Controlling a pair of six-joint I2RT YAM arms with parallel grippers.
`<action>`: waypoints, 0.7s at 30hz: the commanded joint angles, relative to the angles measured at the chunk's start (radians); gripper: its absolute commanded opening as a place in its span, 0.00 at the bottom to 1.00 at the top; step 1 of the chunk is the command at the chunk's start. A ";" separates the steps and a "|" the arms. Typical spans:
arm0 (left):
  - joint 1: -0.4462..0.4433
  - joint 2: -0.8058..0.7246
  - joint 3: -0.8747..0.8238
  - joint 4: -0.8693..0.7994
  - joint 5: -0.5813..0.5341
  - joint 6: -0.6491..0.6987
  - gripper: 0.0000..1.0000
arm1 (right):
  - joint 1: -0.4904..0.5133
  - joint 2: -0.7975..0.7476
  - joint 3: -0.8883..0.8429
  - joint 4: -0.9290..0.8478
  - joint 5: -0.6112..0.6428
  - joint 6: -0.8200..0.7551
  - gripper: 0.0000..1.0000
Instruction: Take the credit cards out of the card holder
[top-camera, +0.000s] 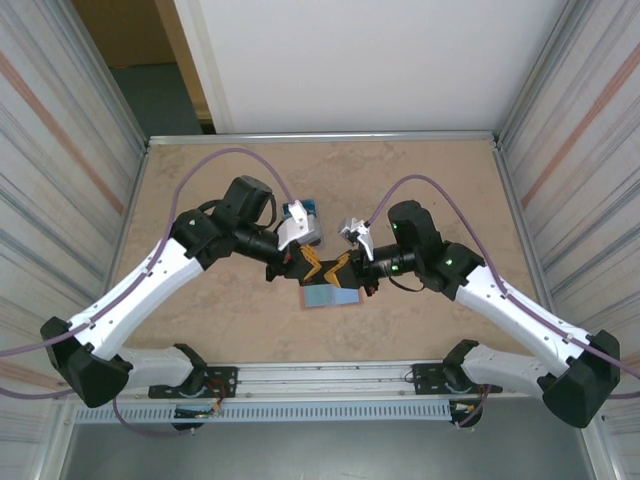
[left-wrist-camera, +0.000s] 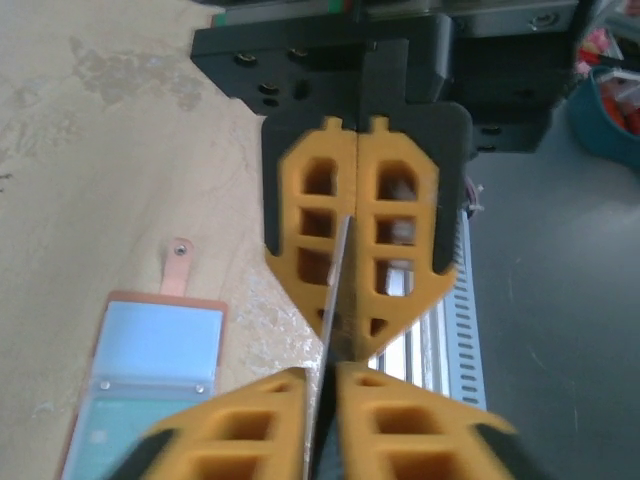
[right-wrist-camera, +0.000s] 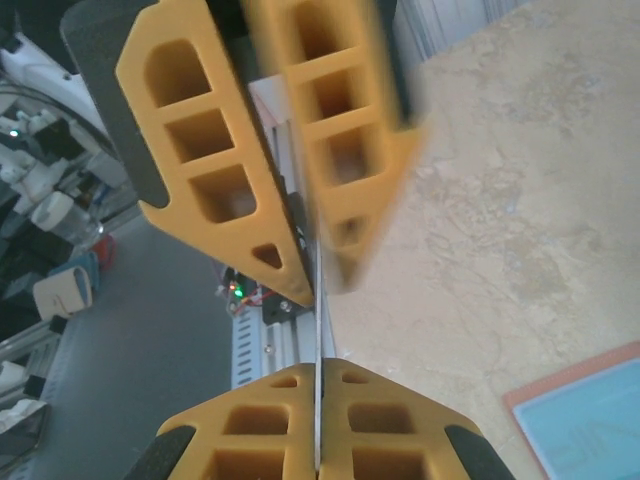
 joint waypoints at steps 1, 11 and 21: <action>-0.002 0.014 0.029 -0.027 -0.003 0.044 0.00 | 0.009 -0.007 0.033 0.006 -0.037 -0.025 0.00; 0.054 -0.016 -0.038 0.058 -0.112 0.055 0.00 | -0.013 -0.038 0.020 -0.006 0.074 -0.007 0.65; 0.203 0.024 -0.156 0.296 -0.327 0.080 0.00 | -0.055 -0.069 -0.006 -0.003 0.142 0.047 0.99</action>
